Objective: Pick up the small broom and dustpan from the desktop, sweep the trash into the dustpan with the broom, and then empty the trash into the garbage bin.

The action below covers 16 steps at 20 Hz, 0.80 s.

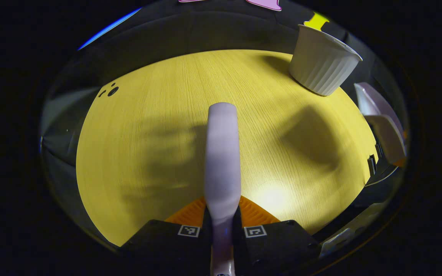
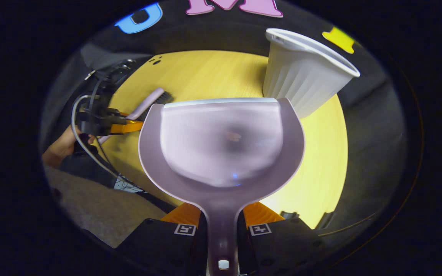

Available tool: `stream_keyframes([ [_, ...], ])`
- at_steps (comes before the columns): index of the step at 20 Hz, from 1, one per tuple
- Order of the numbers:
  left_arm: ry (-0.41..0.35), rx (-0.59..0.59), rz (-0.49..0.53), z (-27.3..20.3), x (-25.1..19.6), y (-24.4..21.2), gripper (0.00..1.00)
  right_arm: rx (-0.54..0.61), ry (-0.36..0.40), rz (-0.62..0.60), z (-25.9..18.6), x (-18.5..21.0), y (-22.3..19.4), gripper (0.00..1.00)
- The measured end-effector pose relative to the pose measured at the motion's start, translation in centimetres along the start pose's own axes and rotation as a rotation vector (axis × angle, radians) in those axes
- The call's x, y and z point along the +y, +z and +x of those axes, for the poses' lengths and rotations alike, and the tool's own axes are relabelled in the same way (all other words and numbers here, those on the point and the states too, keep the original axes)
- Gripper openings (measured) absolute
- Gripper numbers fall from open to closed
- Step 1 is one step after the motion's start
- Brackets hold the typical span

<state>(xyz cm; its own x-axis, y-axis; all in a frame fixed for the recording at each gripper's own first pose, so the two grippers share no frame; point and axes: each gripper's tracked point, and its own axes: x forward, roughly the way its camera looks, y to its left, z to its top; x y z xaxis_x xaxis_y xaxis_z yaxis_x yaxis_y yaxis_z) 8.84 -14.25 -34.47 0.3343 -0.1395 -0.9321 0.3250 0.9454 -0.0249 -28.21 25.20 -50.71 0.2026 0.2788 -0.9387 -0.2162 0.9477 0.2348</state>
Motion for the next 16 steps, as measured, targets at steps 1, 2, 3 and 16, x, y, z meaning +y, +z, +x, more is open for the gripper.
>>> stream_keyframes([
  [1,0.011,-0.001,0.011,0.0,0.2,0.0,0.28,0.010,-0.008,0.016,2.3,0.0,-0.4,0.35],
  [2,0.019,-0.005,0.019,0.1,0.3,0.0,0.28,0.010,-0.012,0.025,4.1,0.1,-0.4,0.35],
  [3,0.023,-0.007,0.026,0.1,0.4,0.1,0.27,0.009,-0.016,0.032,5.7,0.3,-0.2,0.39],
  [16,0.072,0.015,0.047,0.1,1.5,-0.2,0.35,0.037,-0.050,0.041,11.9,-0.1,0.8,0.37],
])
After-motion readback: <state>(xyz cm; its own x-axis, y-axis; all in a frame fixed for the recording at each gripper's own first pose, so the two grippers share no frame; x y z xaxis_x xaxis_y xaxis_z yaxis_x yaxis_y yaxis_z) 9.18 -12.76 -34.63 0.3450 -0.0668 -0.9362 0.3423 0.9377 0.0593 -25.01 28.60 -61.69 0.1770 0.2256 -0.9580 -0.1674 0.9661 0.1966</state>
